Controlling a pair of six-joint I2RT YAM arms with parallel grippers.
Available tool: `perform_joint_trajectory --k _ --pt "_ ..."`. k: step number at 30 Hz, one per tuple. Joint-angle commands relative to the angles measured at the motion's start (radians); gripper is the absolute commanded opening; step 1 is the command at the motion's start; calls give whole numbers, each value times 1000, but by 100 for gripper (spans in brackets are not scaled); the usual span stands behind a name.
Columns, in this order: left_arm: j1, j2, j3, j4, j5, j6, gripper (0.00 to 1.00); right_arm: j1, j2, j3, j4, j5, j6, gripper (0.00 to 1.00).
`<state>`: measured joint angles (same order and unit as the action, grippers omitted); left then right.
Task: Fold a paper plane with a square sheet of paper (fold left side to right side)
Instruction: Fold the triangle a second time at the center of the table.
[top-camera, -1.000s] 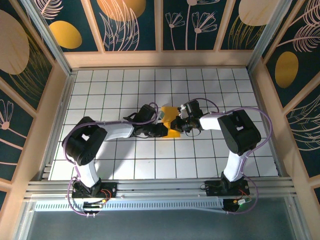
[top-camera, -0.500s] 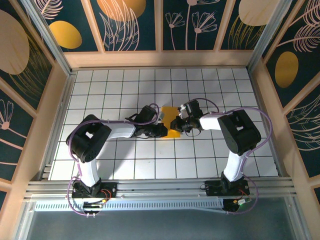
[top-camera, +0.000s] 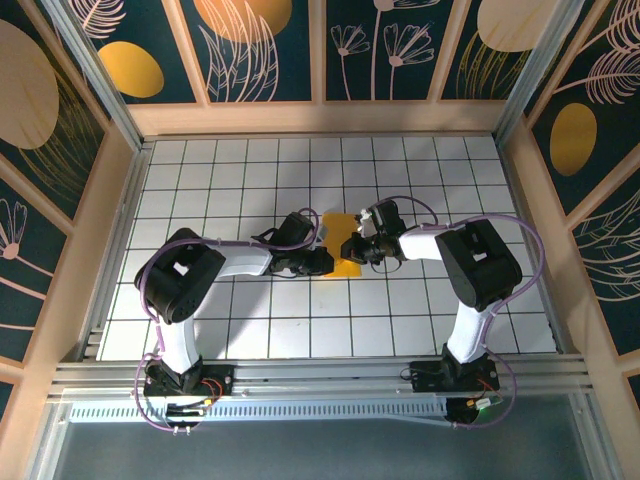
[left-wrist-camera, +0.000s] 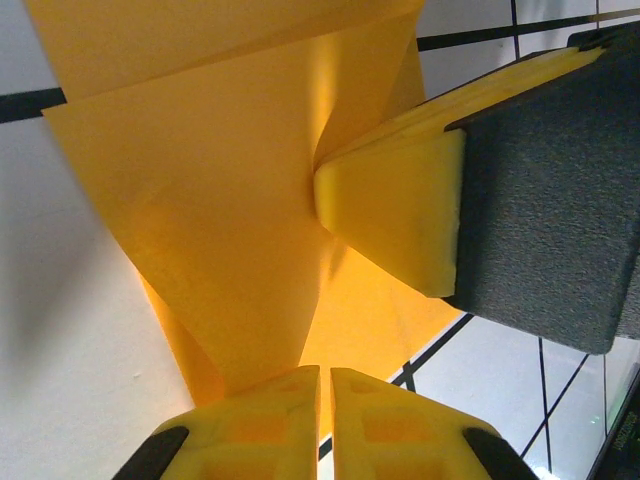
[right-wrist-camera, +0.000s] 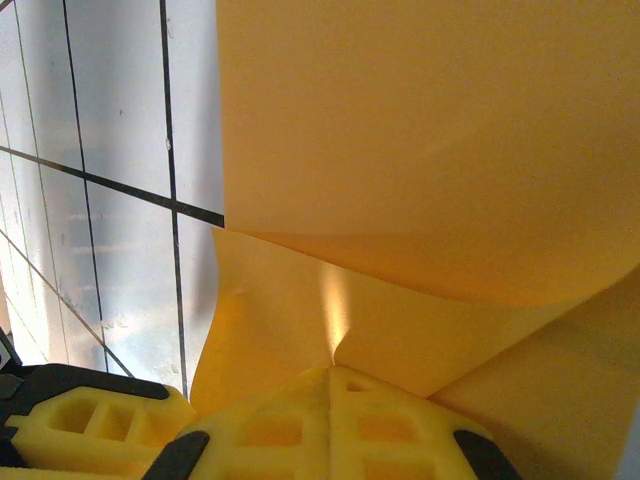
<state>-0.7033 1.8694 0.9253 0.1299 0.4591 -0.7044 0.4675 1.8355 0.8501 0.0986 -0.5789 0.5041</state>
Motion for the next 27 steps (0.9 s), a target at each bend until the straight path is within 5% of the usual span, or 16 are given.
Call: perform_joint_trajectory --k 1,27 --pt "-4 20 -14 -7 -14 4 11 5 31 -3 -75 51 -18 0" --pt "-4 28 -58 -13 -38 14 7 11 -71 9 -21 -6 4 0"
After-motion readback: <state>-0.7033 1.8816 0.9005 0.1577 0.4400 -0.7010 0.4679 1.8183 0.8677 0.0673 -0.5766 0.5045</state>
